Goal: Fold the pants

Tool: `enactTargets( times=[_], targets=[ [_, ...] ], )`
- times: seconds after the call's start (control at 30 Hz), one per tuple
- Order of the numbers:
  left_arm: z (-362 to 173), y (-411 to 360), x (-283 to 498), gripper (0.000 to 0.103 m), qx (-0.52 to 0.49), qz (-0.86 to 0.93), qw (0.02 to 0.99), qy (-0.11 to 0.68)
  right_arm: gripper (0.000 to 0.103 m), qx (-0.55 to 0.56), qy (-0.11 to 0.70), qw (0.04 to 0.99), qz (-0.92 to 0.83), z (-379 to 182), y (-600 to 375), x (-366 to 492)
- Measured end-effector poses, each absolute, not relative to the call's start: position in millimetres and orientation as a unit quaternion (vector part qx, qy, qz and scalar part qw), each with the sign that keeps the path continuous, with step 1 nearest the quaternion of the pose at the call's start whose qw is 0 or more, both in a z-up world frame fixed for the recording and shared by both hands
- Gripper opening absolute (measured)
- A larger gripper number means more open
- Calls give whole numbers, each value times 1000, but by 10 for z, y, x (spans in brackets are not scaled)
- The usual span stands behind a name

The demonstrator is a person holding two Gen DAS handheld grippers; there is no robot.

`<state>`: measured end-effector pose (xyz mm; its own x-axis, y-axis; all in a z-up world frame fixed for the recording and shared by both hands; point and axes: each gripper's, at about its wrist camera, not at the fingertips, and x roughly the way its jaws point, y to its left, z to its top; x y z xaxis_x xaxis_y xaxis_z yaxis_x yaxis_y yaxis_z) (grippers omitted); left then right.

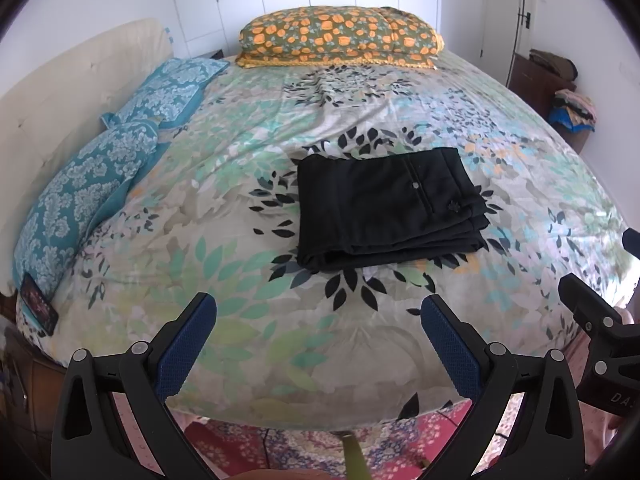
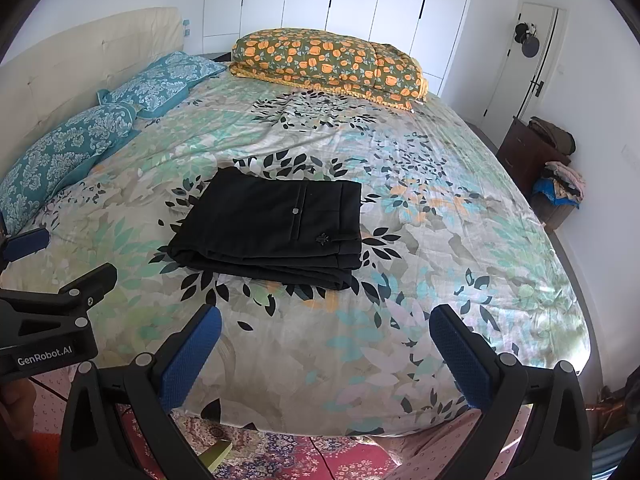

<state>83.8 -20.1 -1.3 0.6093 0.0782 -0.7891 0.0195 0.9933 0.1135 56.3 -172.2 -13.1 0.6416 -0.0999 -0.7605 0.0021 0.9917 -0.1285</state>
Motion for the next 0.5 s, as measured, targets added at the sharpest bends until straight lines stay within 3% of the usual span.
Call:
enactTargets(
  times=[0.5],
  targets=[
    [-23,-218,811,102,51,3,896,442,103,-58,424,903,-29,-167,-1726,548]
  ],
)
